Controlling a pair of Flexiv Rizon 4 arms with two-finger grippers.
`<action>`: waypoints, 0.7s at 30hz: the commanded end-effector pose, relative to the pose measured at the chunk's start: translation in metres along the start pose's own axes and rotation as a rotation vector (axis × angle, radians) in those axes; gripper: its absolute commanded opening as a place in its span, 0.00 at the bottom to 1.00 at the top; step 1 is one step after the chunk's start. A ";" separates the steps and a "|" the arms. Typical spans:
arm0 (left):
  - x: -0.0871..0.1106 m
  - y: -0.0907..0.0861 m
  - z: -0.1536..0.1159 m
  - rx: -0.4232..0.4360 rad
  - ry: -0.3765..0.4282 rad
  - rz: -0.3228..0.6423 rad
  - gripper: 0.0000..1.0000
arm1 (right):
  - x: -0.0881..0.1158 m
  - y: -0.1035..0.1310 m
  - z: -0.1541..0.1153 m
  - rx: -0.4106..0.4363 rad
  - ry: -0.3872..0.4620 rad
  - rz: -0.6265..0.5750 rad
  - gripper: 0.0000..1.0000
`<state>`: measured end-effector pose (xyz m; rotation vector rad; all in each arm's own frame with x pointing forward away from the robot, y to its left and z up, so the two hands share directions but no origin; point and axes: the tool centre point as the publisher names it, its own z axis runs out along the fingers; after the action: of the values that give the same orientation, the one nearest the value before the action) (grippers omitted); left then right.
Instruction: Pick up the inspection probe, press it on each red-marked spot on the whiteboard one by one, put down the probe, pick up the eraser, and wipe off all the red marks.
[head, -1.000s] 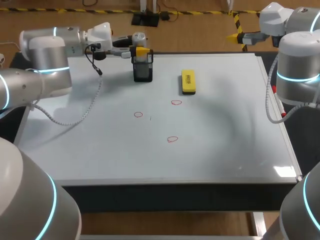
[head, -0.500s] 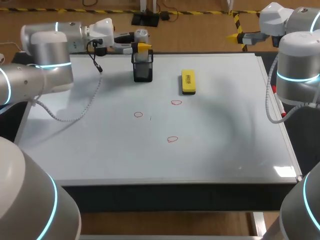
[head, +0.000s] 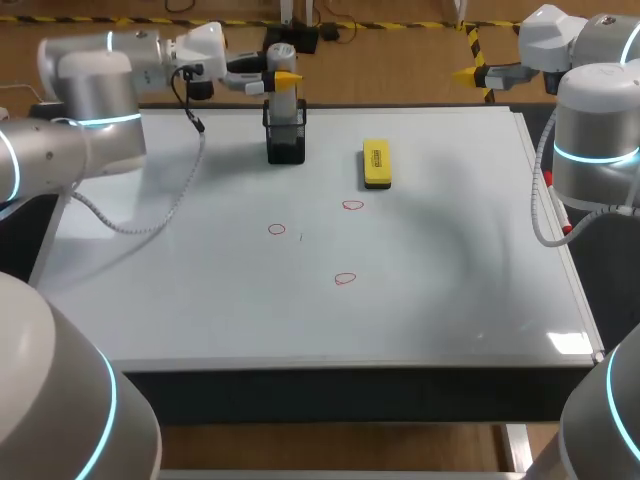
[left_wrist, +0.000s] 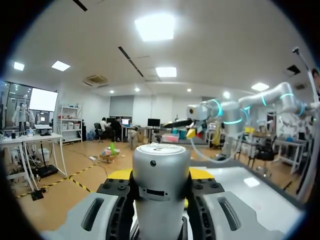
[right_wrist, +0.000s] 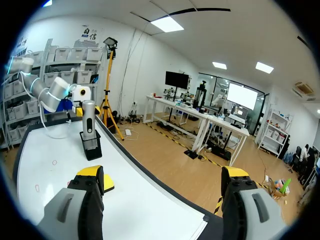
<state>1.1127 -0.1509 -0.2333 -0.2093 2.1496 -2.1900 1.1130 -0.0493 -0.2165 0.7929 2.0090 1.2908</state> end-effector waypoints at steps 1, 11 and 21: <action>0.003 -0.011 -0.002 -0.008 -0.006 -0.004 0.00 | 0.000 0.000 0.000 0.000 0.001 0.000 1.00; 0.003 -0.030 -0.005 0.002 -0.023 -0.032 0.00 | 0.000 0.000 0.000 0.000 0.001 0.000 1.00; 0.002 -0.048 -0.005 0.006 -0.023 -0.030 0.00 | 0.000 0.000 0.000 0.000 0.001 0.000 1.00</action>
<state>1.1148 -0.1457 -0.1905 -0.2581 2.1401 -2.2095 1.1130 -0.0493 -0.2165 0.7929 2.0090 1.2908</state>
